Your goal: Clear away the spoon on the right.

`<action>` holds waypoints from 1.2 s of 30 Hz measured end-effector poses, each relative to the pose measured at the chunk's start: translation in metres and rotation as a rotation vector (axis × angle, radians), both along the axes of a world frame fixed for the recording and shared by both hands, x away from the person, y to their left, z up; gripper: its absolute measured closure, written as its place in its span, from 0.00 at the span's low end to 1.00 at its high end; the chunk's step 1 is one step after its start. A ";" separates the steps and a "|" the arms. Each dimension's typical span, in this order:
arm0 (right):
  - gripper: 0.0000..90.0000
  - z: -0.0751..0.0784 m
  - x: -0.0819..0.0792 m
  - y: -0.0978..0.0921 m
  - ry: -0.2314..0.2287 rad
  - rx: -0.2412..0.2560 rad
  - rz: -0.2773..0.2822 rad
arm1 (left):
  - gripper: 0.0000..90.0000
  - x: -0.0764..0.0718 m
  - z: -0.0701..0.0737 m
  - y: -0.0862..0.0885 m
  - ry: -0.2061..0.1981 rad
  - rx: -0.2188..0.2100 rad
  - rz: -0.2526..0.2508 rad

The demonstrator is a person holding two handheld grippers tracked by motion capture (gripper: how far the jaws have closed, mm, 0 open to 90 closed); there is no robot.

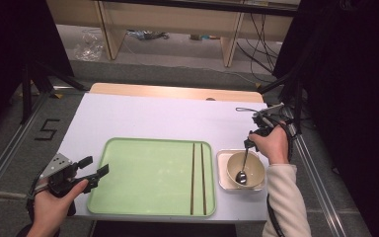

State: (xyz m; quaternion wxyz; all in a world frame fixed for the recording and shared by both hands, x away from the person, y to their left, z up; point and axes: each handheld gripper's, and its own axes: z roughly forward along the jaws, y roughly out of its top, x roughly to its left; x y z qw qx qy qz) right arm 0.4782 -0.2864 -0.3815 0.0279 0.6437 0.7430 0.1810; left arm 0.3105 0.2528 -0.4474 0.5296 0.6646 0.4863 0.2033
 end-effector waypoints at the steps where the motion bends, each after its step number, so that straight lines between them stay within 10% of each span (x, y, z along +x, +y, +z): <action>1: 0.92 0.001 0.000 0.003 0.040 0.007 -0.043 | 0.30 0.000 0.000 0.000 0.000 0.001 0.000; 21: 1.00 0.002 0.002 0.002 -0.023 -0.037 0.040 | 0.30 0.000 0.000 0.000 0.000 -0.001 0.000; 22: 1.00 0.008 -0.002 0.010 0.050 -0.028 -0.034 | 0.30 0.000 0.000 0.000 -0.001 -0.001 0.001; 24: 1.00 0.008 -0.001 0.005 0.006 -0.049 0.029 | 0.30 0.000 0.000 0.000 -0.001 0.000 0.000; 36: 1.00 0.027 -0.008 0.013 0.005 -0.050 -0.042 | 0.30 0.000 0.000 0.001 -0.001 0.000 0.001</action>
